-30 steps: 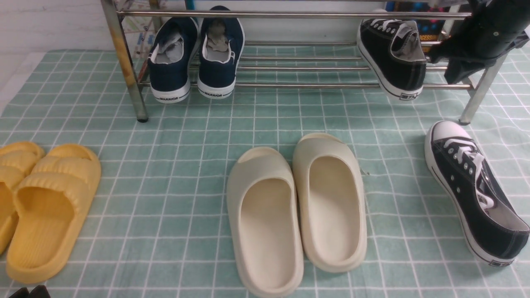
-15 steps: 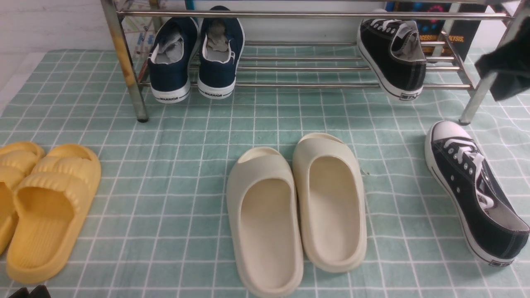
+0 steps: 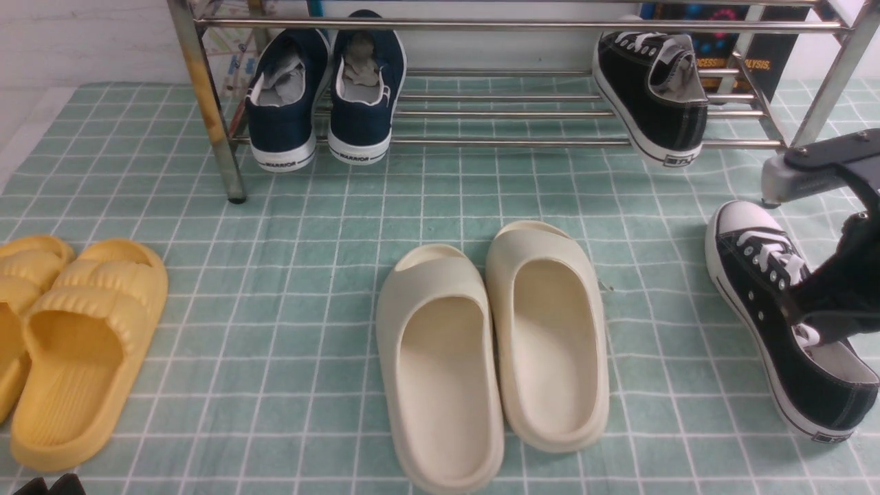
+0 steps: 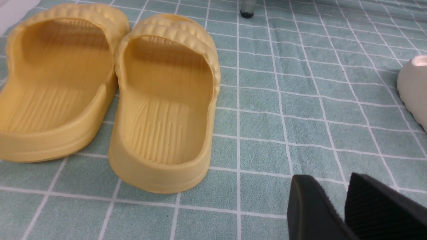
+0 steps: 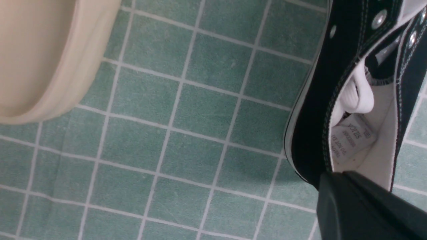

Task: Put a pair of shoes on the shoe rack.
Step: Use the right arm to grab the shoe closest to it, then use the right arm to put a shoe into the shoe rack

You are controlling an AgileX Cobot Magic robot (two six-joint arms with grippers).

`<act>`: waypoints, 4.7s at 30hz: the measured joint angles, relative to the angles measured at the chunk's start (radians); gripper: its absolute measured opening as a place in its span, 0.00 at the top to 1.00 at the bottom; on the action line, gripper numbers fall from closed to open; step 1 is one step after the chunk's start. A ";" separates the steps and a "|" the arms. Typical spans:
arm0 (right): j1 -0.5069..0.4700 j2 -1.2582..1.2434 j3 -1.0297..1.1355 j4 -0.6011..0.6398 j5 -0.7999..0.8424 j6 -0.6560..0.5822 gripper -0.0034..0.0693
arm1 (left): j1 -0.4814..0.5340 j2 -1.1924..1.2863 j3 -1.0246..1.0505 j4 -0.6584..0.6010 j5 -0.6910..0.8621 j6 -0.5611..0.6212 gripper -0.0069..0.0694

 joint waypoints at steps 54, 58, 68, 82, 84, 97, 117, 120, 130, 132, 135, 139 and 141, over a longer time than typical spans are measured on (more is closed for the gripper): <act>0.001 -0.028 0.036 -0.060 -0.044 0.088 0.93 | 0.000 0.000 0.000 0.000 0.000 -0.001 0.60; 0.001 -0.032 -0.078 -0.111 0.005 0.088 0.93 | 0.000 0.000 0.000 0.000 0.000 -0.002 0.60; 0.001 0.129 -0.278 -0.162 0.060 0.062 0.93 | 0.000 0.000 0.000 0.000 0.000 -0.002 0.60; -0.054 0.373 -0.614 -0.069 0.174 -0.053 0.93 | 0.000 0.000 0.000 0.000 0.000 -0.002 0.60; -0.083 0.403 -0.658 -0.025 0.192 -0.079 0.93 | 0.000 0.000 0.000 0.000 0.000 -0.002 0.60; -0.137 0.583 -0.870 0.041 0.213 -0.145 0.93 | 0.000 0.000 0.000 0.000 0.000 -0.002 0.60; -0.137 0.806 -1.133 0.028 0.132 -0.185 0.93 | 0.000 0.000 0.000 0.000 0.000 -0.002 0.60; -0.137 0.806 -1.140 0.026 0.118 -0.187 0.93 | 0.000 0.000 0.000 0.000 0.000 -0.002 0.60; -0.137 0.821 -1.143 -0.018 0.052 -0.252 0.93 | 0.000 0.000 0.000 0.000 0.000 -0.002 0.60; -0.137 0.821 -1.144 -0.017 0.052 -0.290 0.93 | 0.000 0.000 0.000 0.000 0.000 -0.002 0.60; -0.138 0.821 -1.145 0.017 0.054 -0.339 0.93 | 0.000 0.000 0.000 0.000 0.000 -0.002 0.60; -0.149 0.821 -1.146 0.126 0.063 -0.454 0.93 | 0.000 0.000 0.000 0.000 0.000 -0.002 0.60; -0.150 0.821 -1.147 0.183 0.066 -0.510 0.93 | 0.000 0.000 0.000 0.000 0.000 -0.002 0.60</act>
